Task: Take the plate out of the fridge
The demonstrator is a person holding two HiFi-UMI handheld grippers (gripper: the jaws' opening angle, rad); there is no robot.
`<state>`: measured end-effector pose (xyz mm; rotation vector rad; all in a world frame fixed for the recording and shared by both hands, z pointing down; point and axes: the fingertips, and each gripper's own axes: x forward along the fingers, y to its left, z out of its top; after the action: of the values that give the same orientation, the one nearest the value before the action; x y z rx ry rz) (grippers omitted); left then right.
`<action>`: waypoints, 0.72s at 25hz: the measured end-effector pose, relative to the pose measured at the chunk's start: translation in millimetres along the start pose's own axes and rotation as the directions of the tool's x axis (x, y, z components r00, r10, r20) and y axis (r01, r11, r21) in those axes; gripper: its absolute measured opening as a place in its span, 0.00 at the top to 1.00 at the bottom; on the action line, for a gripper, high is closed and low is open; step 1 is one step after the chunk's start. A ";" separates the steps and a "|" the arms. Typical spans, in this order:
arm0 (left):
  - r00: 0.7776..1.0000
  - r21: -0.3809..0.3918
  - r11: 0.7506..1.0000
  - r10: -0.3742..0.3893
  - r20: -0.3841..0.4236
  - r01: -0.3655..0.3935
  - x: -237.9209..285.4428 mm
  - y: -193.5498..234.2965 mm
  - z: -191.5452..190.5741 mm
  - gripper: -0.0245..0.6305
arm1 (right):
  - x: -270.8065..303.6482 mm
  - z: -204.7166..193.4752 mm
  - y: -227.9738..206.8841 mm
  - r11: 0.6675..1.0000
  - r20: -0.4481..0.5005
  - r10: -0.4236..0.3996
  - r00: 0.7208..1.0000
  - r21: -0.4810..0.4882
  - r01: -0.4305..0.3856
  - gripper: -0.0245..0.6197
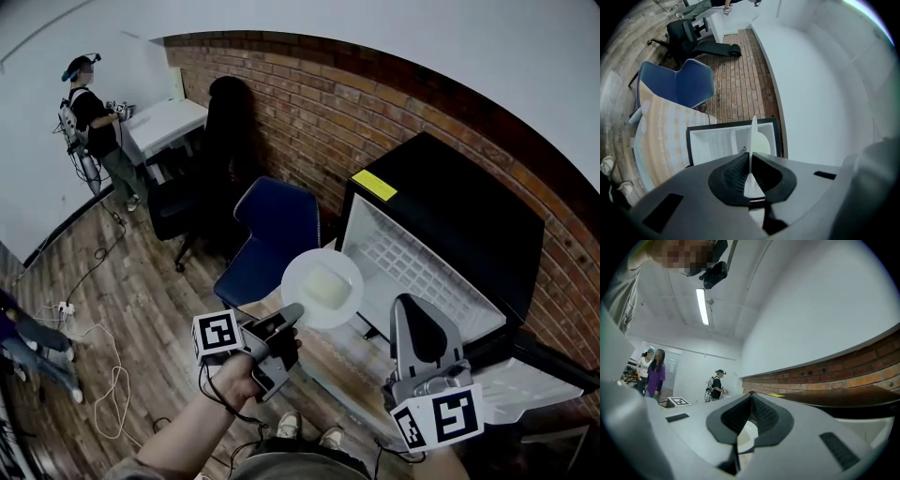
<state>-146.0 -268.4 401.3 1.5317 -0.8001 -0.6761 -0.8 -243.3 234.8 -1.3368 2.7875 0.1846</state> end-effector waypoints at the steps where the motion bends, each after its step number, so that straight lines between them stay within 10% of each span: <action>1: 1.000 0.002 1.000 -0.001 0.012 0.001 -7.8 -0.8 3.6 0.93 | 1.9 2.4 5.4 1.000 0.005 0.013 1.000 -0.004 -0.013 0.91; 18: 0.988 -0.028 0.998 0.052 0.143 -0.049 -100.8 28.5 16.4 0.93 | 14.9 -45.1 73.4 0.985 -0.071 0.174 0.982 -0.003 -0.174 0.91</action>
<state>-221.7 -198.1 425.0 1.4480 -0.9328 -0.7626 -66.9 -215.0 284.7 -1.1215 2.9661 0.1599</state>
